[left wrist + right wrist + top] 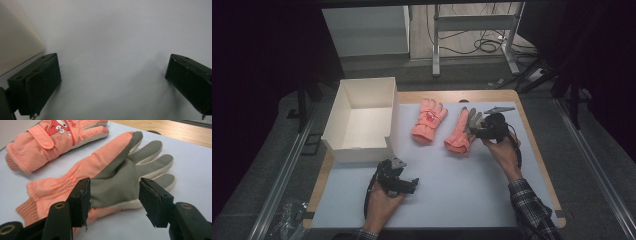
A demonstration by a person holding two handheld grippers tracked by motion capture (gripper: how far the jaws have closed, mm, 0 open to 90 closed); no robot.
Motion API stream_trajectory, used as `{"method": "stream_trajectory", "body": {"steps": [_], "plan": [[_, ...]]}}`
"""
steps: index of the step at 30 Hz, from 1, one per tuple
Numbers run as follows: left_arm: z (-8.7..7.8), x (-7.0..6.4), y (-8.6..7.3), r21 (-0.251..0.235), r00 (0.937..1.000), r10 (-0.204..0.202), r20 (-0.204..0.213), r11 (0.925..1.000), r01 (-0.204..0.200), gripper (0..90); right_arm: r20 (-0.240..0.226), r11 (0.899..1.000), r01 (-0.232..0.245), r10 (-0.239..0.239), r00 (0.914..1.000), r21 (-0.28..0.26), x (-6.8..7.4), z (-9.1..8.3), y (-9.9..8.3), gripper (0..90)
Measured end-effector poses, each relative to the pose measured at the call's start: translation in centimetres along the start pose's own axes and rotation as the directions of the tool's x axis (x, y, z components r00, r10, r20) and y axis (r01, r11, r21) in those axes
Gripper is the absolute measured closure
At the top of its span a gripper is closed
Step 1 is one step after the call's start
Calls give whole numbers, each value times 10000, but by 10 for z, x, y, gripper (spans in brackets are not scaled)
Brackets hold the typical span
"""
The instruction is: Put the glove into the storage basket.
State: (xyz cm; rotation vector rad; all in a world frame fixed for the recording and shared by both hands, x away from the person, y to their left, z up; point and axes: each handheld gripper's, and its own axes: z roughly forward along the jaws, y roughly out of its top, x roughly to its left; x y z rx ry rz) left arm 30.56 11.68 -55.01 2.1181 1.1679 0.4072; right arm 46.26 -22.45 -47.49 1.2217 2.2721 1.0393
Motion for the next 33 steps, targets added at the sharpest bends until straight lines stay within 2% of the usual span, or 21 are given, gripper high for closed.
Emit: {"method": "stream_trajectory", "body": {"steps": [3,4,7,10,11,13,15,18,20,23,27,33], "plan": [[0,0,0,4,10000,1,4,10000,-1,0,79,9999,3,-4,10000,151,1,11,4,422],[0,0,0,5,10000,3,6,10000,-3,0,145,9998,21,-24,9999,202,1,18,7,397],[0,0,0,-14,10000,-3,5,10000,3,0,246,9996,-39,33,9997,264,0,26,9,364],[0,0,0,-11,10000,-1,9,10000,1,0,450,9969,79,-115,9989,789,-2,39,10,333],[0,0,0,-15,10000,-3,5,10000,3,0,378,9944,40,-80,9993,1054,-3,44,10,332],[0,0,0,-14,10000,0,7,10000,0,0,139,9916,-353,338,9993,1244,-6,50,9,345],[0,0,0,-11,10000,4,6,10000,-4,0,122,9874,-635,624,9980,1449,-6,53,9,387],[0,0,0,-11,10000,1,4,10000,-1,0,230,9852,-652,623,9978,1584,-2,54,8,532],[0,0,0,-11,10000,2,4,10000,-2,0,299,9860,-530,489,9984,1583,-1,53,7,630],[0,0,0,-10,10000,1,6,10000,-1,0,419,9872,-241,177,9990,1574,0,51,6,727],[0,0,0,-13,10000,0,6,10000,0,0,612,9886,-117,26,9981,1502,2,48,7,811],[0,0,0,-11,10000,1,6,10000,-1,0,210,9914,-278,253,9995,1283,1,37,8,835]]}}
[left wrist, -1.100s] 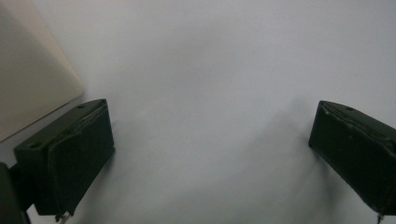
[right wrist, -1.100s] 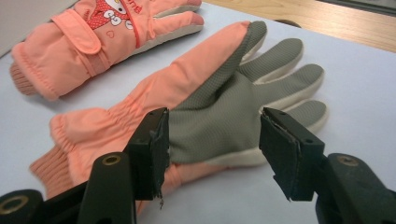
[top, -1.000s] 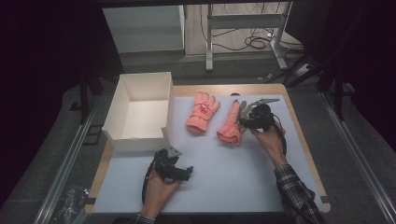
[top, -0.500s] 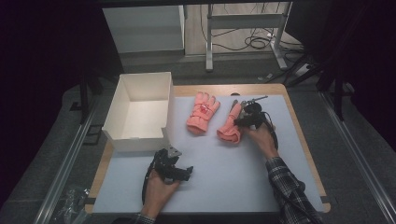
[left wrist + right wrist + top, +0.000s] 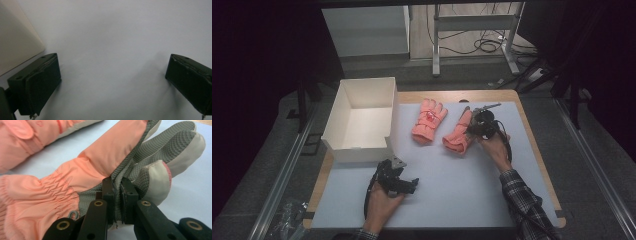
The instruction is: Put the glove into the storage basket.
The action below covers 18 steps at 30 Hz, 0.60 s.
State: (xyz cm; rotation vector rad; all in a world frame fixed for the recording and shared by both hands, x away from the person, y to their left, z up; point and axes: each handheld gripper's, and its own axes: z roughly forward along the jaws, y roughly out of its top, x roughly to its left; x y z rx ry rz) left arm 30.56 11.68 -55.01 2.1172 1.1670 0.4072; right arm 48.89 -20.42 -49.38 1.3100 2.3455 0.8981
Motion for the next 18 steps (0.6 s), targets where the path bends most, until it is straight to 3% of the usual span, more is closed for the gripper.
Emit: {"method": "stream_trajectory", "body": {"steps": [6,10,15,18], "plan": [[0,0,0,1,10000,-3,0,10000,3,0,-579,9993,162,-182,9982,-345,3,-18,1,835],[0,0,0,1,10000,-5,-2,10000,5,0,-1142,9976,394,-456,9924,-561,8,-34,2,834],[0,0,0,3,10000,0,-3,10000,0,0,-1628,9906,1179,-1278,9783,-696,22,-54,1,831],[0,0,0,3,10000,2,-3,10000,-2,0,-1963,9838,1572,-1714,9654,-859,32,-66,-3,831]]}}
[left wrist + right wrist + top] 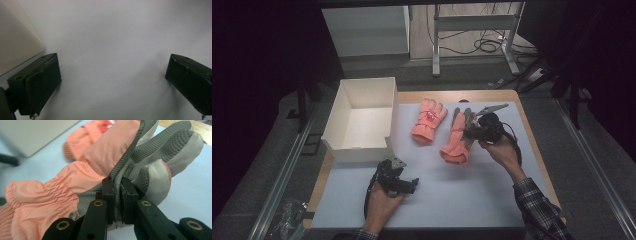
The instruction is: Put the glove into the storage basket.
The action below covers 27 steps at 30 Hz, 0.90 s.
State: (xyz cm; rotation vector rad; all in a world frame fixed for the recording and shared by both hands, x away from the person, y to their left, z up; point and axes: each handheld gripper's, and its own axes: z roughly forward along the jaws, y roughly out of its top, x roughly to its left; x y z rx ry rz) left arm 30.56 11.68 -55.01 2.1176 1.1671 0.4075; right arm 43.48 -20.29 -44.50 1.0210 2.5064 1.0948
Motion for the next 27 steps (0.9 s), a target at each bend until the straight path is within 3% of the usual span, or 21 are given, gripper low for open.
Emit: {"method": "stream_trajectory", "body": {"steps": [7,14,21,27], "plan": [[0,0,0,15,10000,32,-11,10000,-32,0,-693,9984,552,-557,9960,-89,23,-14,-13,831],[0,0,0,-26,10000,-12,-13,10000,12,0,-1298,9942,1072,-1067,9858,-33,43,-23,-33,830],[0,0,0,9,10000,26,-12,10000,-26,0,-1460,9836,1756,-1681,9749,402,53,-9,-55,828],[0,0,0,7,10000,16,-12,10000,-16,0,-1127,9797,1850,-1758,9780,772,51,6,-65,785]]}}
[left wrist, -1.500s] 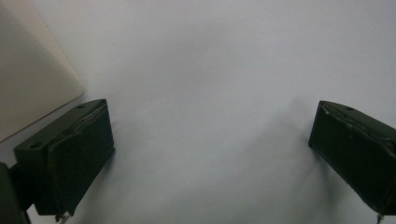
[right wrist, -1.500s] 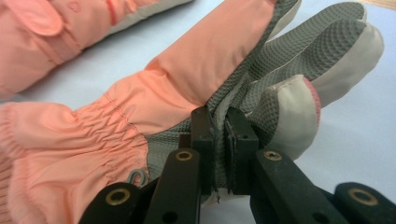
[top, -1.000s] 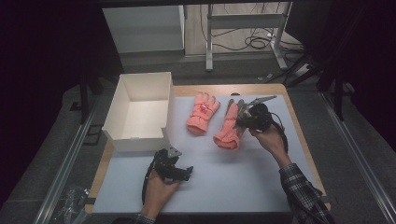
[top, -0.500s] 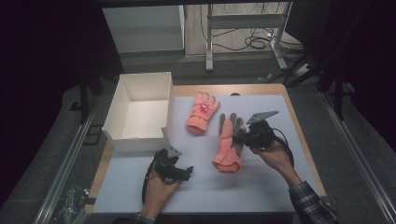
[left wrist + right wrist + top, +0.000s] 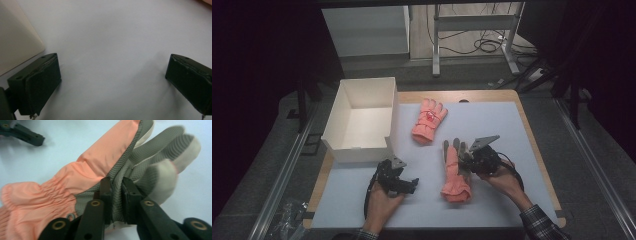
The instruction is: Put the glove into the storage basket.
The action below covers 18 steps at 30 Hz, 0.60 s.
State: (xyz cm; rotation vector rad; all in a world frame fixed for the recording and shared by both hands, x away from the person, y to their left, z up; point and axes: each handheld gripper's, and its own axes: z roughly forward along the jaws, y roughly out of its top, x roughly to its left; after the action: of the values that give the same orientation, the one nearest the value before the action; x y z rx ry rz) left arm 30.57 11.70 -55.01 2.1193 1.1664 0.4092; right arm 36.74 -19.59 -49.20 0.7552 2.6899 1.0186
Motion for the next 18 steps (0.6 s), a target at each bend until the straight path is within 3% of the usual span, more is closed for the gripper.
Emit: {"method": "stream_trajectory", "body": {"steps": [5,11,18], "plan": [[0,1,0,-5,10000,-28,37,10000,28,2,336,9990,-47,62,9994,-445,-3,-5,3,690],[0,1,0,-12,10000,-59,56,10000,59,4,456,9947,-450,494,9977,-922,-12,-13,16,557],[0,1,0,19,10000,-24,42,10000,24,2,582,9845,-1039,1130,9919,-1411,-24,-10,35,423]]}}
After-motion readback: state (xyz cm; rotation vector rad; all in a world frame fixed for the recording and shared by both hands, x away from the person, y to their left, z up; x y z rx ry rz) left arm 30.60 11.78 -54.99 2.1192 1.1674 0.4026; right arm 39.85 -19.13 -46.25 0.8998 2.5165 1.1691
